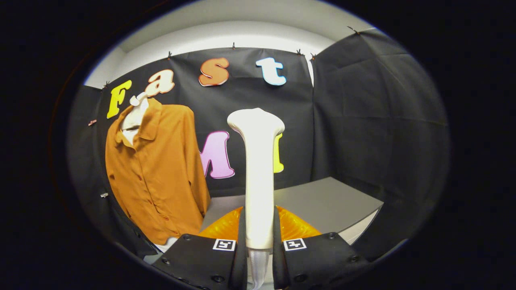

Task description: Iron the clothes twice with a garment steamer, once on the left side and once on the right side.

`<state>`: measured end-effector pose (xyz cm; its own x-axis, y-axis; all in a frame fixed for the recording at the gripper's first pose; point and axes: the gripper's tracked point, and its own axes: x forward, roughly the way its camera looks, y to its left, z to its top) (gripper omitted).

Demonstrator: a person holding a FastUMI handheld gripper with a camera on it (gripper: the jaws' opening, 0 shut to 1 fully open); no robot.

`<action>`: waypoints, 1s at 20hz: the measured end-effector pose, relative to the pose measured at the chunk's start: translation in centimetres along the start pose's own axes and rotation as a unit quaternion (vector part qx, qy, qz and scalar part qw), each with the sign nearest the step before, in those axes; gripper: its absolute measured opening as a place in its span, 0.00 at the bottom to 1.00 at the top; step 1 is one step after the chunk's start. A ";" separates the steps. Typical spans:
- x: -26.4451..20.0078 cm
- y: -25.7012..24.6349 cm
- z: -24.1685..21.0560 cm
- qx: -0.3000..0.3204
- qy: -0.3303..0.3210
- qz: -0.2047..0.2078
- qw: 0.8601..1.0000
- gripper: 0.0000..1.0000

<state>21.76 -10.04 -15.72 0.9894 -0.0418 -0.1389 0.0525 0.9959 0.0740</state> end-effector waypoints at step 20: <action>0.4 19.7 -1.1 -0.043 -0.039 0.081 0.995 0.28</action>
<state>23.08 9.68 -15.45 0.9917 0.1168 -0.0539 -0.1167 0.9932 0.0044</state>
